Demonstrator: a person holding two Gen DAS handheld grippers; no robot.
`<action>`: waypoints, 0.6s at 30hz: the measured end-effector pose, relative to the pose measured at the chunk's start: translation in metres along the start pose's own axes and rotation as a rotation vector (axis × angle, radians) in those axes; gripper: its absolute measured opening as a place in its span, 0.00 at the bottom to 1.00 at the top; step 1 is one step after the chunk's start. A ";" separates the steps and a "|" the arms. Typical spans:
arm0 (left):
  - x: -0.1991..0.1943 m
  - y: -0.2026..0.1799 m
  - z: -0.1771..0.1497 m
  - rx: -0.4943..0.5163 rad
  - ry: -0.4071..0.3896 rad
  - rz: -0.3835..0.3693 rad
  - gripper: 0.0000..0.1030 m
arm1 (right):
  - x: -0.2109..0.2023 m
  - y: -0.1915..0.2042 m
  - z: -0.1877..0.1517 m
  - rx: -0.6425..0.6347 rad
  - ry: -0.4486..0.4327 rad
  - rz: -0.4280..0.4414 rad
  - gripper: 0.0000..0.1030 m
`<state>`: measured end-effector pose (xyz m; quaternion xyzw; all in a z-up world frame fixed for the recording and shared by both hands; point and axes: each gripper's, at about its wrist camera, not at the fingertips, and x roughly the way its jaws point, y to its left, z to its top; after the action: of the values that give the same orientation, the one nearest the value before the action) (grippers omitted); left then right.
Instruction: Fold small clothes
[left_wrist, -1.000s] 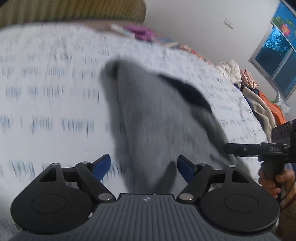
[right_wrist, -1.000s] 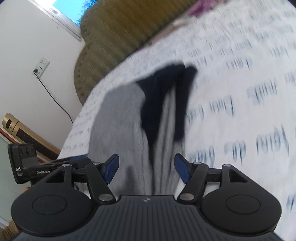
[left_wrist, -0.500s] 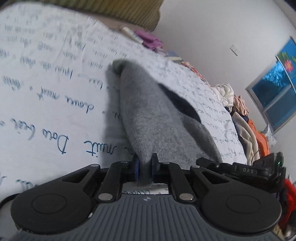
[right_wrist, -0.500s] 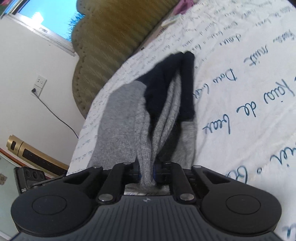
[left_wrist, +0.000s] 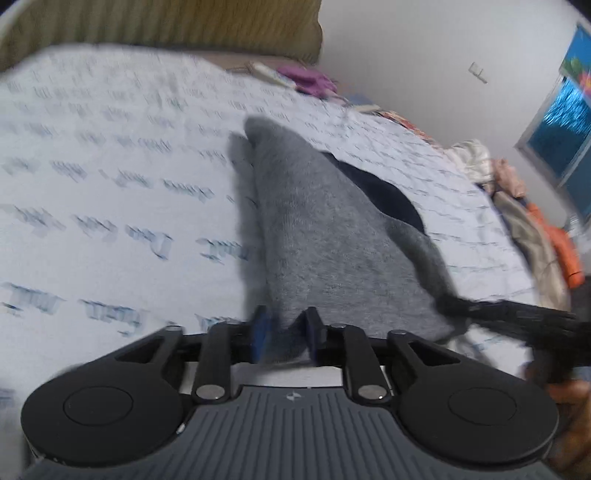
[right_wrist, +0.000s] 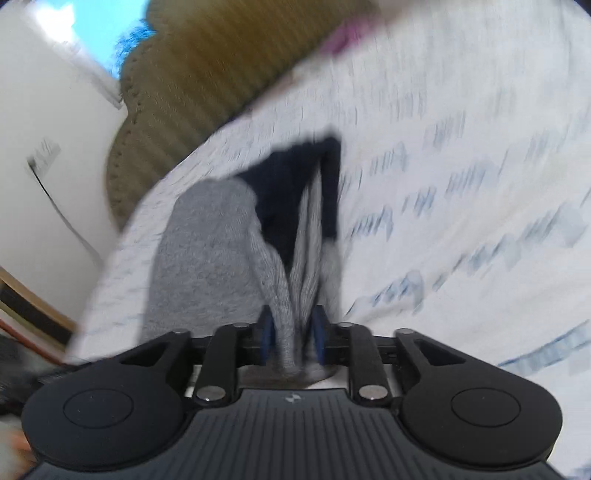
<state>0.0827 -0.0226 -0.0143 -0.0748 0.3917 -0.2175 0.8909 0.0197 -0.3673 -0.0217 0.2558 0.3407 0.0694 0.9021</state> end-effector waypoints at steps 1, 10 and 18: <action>-0.006 -0.004 -0.002 0.023 -0.018 0.039 0.41 | -0.009 0.011 -0.004 -0.067 -0.043 -0.064 0.36; -0.018 -0.053 -0.035 0.205 -0.079 0.303 0.77 | 0.002 0.050 -0.042 -0.303 -0.041 -0.250 0.58; -0.022 -0.065 -0.054 0.180 -0.095 0.361 0.88 | -0.016 0.066 -0.052 -0.325 -0.118 -0.261 0.92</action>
<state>0.0085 -0.0693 -0.0171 0.0665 0.3352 -0.0848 0.9359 -0.0231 -0.2942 -0.0121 0.0643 0.3020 -0.0089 0.9511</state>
